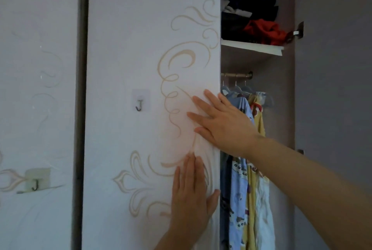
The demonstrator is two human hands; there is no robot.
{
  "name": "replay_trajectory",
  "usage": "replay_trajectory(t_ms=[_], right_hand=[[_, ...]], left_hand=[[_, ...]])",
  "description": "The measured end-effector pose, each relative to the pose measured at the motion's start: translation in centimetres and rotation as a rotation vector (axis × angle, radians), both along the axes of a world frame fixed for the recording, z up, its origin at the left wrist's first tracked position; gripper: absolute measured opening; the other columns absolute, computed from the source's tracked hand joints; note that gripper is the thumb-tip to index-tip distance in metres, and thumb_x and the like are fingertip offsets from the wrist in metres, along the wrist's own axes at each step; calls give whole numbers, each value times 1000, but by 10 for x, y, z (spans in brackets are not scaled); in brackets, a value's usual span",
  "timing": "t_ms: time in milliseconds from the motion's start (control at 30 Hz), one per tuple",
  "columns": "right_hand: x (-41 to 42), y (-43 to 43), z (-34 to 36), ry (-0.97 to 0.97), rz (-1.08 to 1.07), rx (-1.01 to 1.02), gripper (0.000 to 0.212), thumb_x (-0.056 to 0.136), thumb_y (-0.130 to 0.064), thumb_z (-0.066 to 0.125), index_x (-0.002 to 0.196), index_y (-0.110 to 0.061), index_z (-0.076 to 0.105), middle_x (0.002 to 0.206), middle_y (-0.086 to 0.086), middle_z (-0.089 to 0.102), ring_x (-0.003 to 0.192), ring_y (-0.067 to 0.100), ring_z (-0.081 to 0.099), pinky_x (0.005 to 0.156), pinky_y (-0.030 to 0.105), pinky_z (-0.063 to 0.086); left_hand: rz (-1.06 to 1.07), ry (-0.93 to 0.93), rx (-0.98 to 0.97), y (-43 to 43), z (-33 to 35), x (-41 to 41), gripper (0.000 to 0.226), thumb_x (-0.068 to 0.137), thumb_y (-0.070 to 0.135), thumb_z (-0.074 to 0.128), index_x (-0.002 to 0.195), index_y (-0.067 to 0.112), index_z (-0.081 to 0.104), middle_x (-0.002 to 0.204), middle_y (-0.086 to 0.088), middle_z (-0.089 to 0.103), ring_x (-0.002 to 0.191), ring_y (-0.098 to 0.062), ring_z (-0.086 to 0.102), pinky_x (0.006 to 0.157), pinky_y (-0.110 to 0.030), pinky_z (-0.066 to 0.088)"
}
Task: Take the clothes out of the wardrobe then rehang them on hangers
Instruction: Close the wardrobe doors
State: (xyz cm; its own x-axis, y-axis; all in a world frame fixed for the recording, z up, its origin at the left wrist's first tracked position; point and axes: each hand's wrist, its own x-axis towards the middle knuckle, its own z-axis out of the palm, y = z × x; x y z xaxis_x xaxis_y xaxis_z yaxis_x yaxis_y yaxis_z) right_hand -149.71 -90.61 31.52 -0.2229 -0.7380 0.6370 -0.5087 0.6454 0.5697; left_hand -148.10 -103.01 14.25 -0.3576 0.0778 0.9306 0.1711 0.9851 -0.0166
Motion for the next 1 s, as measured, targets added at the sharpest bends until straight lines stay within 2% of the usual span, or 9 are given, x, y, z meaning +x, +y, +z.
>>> replay_trajectory(t_ms=[67,200,333,567,767,933,1000], right_hand=[[-19,0,0,2,13,-8,66,88,-54,-2,145,-32,25,156,0,7,138,18,-15,110,36,-15],[-52,-1,-5,51,26,-54,54,95,-48,17,137,-28,45,150,5,31,142,30,17,112,44,4],[-82,-6,-6,110,31,-74,50,95,-44,23,132,-27,51,145,8,41,136,35,32,110,49,17],[-123,-15,-19,73,-41,-101,50,98,-45,18,139,-28,40,149,7,32,139,30,19,109,49,11],[-151,-24,-35,52,-92,-148,49,99,-43,19,135,-27,47,143,7,44,130,33,42,105,51,21],[-171,-35,-50,-40,-165,-177,47,95,-41,28,137,-29,44,143,4,44,128,32,45,103,52,29],[-176,-39,-55,-84,-174,-205,47,94,-40,29,137,-29,44,145,4,42,129,33,44,103,52,27]], left_hand=[[19,18,-14,0,-1,-15,69,96,54,23,143,3,20,146,-17,27,134,-30,29,111,-37,17],[19,81,-69,-7,-3,-49,73,94,58,27,143,4,19,146,-18,27,135,-33,28,108,-46,25],[49,96,-132,-19,-4,-81,77,90,61,35,143,5,25,148,-18,25,138,-33,25,111,-51,18],[93,134,-136,-31,-5,-129,79,83,60,41,144,13,22,146,-14,31,135,-30,30,108,-57,15],[69,115,-142,-43,-3,-157,66,83,55,40,139,19,36,147,-12,34,135,-29,29,109,-56,12],[55,44,-159,-60,-4,-172,59,81,46,41,137,26,38,146,-12,39,136,-29,28,110,-54,11],[40,26,-175,-66,-5,-176,57,81,46,40,136,27,40,146,-13,39,136,-29,28,110,-52,11]])
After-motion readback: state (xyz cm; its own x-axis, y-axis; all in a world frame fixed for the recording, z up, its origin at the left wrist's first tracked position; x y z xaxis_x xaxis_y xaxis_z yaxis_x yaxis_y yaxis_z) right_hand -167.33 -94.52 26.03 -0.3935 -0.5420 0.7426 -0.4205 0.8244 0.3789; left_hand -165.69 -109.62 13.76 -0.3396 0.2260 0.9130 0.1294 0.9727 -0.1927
